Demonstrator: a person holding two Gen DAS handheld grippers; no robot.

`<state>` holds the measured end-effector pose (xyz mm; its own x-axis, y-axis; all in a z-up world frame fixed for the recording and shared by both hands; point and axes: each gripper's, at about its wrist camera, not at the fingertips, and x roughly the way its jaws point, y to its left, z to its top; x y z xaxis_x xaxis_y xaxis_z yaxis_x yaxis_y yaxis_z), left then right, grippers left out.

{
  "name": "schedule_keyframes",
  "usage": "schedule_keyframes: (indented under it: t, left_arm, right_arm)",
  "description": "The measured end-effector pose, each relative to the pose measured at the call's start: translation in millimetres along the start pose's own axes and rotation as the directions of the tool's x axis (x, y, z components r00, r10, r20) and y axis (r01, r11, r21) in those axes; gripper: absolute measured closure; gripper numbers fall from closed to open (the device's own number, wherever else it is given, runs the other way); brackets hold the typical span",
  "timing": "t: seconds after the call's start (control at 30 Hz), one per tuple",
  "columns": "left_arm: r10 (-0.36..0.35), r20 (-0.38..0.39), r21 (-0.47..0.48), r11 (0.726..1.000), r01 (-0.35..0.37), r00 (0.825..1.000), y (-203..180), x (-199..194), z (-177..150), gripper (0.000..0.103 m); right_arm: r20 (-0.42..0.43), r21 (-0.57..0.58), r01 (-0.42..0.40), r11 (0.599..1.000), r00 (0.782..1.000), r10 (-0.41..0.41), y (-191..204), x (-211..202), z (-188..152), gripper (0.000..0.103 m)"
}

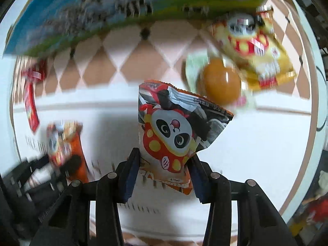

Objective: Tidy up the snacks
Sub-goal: 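Grasp a panda chip bag with the left tool while the right tool grasps another, then carry both panda chip bags over the box with both tools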

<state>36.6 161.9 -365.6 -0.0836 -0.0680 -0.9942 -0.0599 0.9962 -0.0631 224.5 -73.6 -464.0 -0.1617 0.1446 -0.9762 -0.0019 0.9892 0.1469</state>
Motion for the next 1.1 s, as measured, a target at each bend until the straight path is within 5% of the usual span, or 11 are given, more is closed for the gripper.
schedule_keyframes:
  t: [0.13,0.37,0.57,0.77,1.1]
  left_arm:
    - [0.004,-0.009,-0.006,1.000,-0.004,1.000,-5,12,-7,0.050]
    - [0.013,-0.019,-0.001,1.000,-0.013,1.000,-5,21,-3,0.049]
    - [0.021,-0.023,-0.003,1.000,-0.021,1.000,-9,22,4,0.049]
    - [0.021,-0.018,0.000,1.000,-0.021,1.000,-6,21,5,0.050]
    - [-0.009,0.004,0.007,1.000,0.009,1.000,-6,4,3,0.059]
  right_arm:
    - [-0.057,-0.008,-0.018,1.000,0.998,0.017,-1,8,-18,0.053]
    - [0.002,0.084,-0.047,0.995,0.999,0.047,-11,8,-20,0.043]
    - [0.026,0.138,0.005,0.990,1.000,-0.009,-6,10,-14,0.043]
    - [0.067,0.089,0.079,0.993,0.994,-0.085,20,16,-23,0.049]
    - [0.073,0.079,0.006,0.997,0.997,-0.012,-25,2,-38,0.062]
